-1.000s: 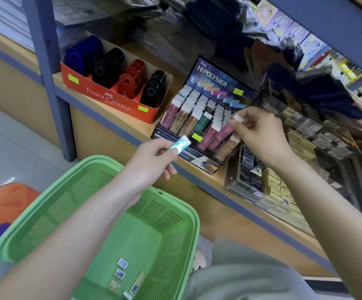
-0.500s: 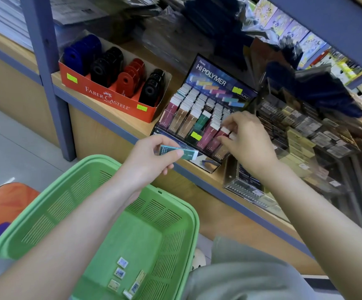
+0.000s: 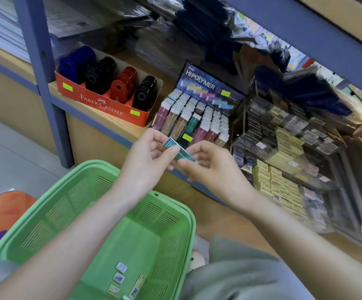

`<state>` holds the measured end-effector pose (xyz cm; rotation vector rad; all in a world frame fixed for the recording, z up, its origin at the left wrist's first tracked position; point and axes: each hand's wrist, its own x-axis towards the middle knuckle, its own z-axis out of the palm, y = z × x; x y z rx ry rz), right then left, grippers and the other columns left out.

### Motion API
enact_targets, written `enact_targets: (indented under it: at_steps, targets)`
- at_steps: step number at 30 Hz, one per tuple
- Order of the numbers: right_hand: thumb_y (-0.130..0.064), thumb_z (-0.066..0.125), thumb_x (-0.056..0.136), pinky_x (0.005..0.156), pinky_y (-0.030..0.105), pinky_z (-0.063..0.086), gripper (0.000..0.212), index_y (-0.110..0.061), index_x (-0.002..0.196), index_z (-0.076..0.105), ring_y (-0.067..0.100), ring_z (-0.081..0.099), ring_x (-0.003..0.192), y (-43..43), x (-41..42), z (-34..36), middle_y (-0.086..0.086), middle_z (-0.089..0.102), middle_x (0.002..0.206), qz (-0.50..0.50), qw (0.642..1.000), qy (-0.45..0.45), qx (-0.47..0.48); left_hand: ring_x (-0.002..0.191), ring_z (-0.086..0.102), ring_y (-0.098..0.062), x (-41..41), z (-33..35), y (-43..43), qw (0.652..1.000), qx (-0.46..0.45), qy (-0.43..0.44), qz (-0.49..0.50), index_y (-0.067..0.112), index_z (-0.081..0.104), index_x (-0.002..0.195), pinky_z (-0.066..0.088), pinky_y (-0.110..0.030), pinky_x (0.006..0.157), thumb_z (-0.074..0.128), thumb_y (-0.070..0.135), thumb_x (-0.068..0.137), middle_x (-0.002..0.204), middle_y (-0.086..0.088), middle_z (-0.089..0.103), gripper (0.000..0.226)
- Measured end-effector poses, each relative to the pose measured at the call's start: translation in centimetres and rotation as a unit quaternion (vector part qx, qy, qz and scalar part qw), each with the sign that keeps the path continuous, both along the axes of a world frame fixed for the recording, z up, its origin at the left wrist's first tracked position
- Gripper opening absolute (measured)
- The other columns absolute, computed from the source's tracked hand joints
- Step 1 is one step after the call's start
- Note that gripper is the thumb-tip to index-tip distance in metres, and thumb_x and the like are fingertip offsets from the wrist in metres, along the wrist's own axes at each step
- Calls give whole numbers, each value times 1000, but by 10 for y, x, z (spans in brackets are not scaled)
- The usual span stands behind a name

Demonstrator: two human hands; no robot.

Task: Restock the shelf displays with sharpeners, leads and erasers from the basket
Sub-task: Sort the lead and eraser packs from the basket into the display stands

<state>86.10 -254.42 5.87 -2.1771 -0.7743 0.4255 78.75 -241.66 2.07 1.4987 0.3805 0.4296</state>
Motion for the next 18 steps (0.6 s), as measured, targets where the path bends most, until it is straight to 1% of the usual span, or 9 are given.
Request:
enact_targets:
  at_steps: [2,4,6,8,10,12,14,16,18]
  targets:
    - [-17,69,86,62,25,55,6,-20,86,63,7,64,61,-6,5,9,0,67,72,-34,998,5,47,80,61,-6,0,0,0,998,67,2,14,16,56,92,46,-10,70,61,17,89,91,4,65,6]
    - [-15,70,84,60,16,52,7,-20,87,65,5,64,61,-10,14,22,0,69,73,-75,992,-21,97,89,56,0,5,4,4,987,157,1,23,20,58,94,41,-7,74,58,18,91,97,12,60,4]
    - [-15,70,84,65,18,55,9,-20,89,65,6,67,66,-12,27,32,0,70,76,-103,984,-90,117,93,51,0,14,11,10,971,238,-16,29,23,58,101,37,-11,81,54,18,93,100,15,52,10]
    - [-14,66,88,71,22,57,8,-19,94,64,6,68,70,-9,42,37,-2,69,80,-108,976,-159,103,98,46,-5,27,19,16,947,319,-24,30,21,58,112,33,-17,89,50,18,95,106,12,47,19]
    - [-14,60,93,76,25,56,10,-18,100,64,6,67,73,-6,56,39,-2,68,81,-98,972,-202,65,114,41,-9,43,23,20,912,411,-15,14,18,53,126,29,-23,99,47,19,96,121,7,47,30]
    - [-14,57,94,79,27,55,13,-15,105,64,8,67,76,-4,66,40,0,68,82,-79,970,-230,15,129,34,-12,56,20,23,867,498,-1,-16,17,46,135,22,-29,109,45,21,96,136,3,44,39]
    - [-14,58,94,79,33,55,12,-14,105,62,14,67,78,-1,73,39,3,68,85,-52,965,-255,-30,136,29,-15,62,12,26,832,554,20,-40,16,41,139,15,-31,113,45,22,96,143,0,41,44]
    - [-13,59,93,79,38,54,7,-13,100,60,17,66,78,3,77,39,4,67,85,-28,964,-260,-51,137,30,-20,64,6,31,806,590,24,-46,14,42,139,13,-32,114,47,20,95,143,-3,42,46]
    - [-14,61,91,79,34,53,3,-15,94,61,15,63,78,8,82,41,0,64,83,-10,959,-273,-68,135,34,-22,65,4,34,795,606,14,-38,13,44,138,14,-32,115,50,17,93,141,-5,45,46]
